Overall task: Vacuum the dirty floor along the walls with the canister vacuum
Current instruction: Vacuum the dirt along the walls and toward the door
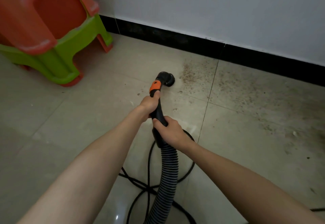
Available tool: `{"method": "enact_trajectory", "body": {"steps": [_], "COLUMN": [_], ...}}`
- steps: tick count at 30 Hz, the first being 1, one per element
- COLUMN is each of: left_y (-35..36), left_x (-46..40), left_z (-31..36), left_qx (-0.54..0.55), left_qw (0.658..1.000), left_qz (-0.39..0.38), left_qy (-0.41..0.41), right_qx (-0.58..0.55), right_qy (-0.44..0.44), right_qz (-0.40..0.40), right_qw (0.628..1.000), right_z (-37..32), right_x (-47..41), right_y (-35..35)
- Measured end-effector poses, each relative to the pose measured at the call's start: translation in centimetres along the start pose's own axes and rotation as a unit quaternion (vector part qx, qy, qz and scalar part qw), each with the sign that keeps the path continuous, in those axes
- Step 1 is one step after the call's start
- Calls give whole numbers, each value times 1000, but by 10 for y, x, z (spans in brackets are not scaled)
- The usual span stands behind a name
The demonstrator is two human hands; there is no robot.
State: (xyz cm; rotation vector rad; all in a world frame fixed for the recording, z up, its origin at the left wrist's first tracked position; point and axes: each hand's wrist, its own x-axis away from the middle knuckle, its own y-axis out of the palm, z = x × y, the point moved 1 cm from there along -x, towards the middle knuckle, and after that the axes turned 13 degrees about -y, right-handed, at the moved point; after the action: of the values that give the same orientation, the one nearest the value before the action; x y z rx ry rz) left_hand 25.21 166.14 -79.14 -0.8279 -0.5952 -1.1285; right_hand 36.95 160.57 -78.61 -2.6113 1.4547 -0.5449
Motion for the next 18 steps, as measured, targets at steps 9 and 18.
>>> {"method": "enact_trajectory", "body": {"steps": [9, 18], "left_y": [-110, -156], "left_x": [-26, -29], "left_z": [-11, -35], "left_qx": [71, 144], "left_qw": [982, 971], "left_qz": [174, 188], "left_qy": [-13, -36], "right_qx": [-73, -39], "right_qy": [11, -16], "right_qz": [-71, -82], "right_qw": [995, 996], "right_z": [-21, -31], "right_x": [-31, -27], "right_y": [75, 116]}}
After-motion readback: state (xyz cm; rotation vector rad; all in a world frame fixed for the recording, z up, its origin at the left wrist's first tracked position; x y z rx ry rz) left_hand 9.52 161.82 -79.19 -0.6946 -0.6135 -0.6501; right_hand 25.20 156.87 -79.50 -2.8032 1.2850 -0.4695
